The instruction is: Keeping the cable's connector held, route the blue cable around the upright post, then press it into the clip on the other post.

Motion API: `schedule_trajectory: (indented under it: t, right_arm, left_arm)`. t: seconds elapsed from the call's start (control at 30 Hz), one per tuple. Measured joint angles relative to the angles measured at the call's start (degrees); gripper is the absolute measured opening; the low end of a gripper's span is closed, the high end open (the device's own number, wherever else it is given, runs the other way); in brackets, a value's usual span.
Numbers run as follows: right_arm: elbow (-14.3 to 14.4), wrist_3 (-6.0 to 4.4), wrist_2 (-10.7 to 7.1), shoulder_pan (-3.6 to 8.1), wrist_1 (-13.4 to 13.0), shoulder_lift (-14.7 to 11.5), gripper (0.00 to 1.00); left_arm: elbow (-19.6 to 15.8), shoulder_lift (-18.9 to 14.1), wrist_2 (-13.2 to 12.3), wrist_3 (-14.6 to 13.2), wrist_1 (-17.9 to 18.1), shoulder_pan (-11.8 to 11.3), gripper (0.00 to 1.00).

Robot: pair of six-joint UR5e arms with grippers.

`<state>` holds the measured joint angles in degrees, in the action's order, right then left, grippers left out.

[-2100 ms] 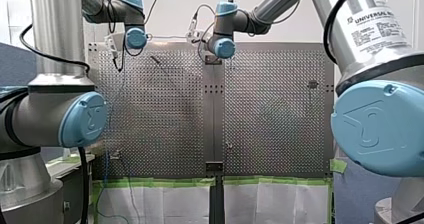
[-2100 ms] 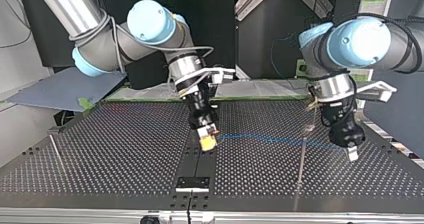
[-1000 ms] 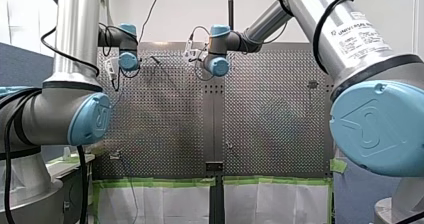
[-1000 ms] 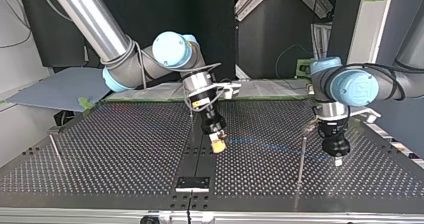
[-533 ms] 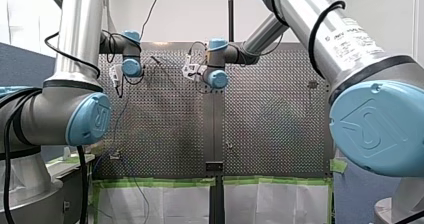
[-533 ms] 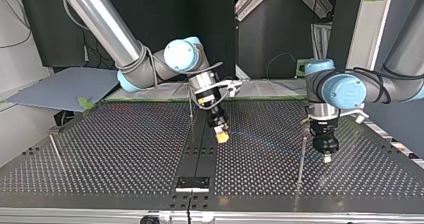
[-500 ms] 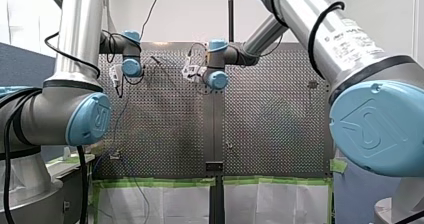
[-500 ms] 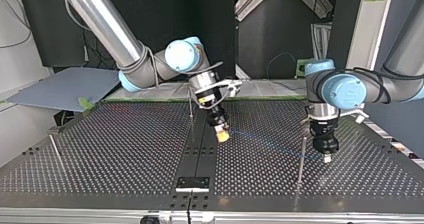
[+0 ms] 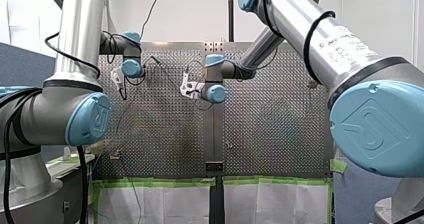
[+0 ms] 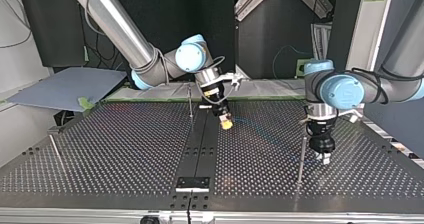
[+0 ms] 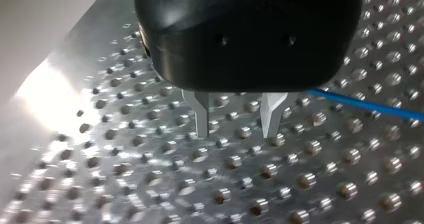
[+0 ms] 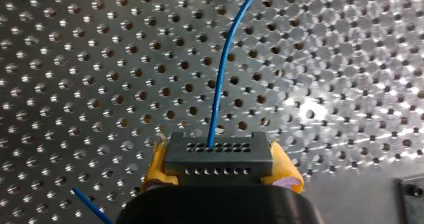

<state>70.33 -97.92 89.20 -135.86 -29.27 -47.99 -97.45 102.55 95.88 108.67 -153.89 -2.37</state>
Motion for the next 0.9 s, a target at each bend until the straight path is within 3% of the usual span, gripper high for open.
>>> schedule_trajectory:
  t: [0.3, 0.9]
  right_arm:
    - [0.3, 0.08, -0.03, 0.58, 0.0, 1.9, 0.0]
    - [1.3, 0.28, 0.43, 1.46, -0.2, 8.4, 0.0]
  left_arm:
    - [0.0, 3.7, -2.9, 3.7, -2.1, 0.6, 0.54]
    - [0.0, 6.3, -4.5, 4.9, -3.7, 1.6, 0.54]
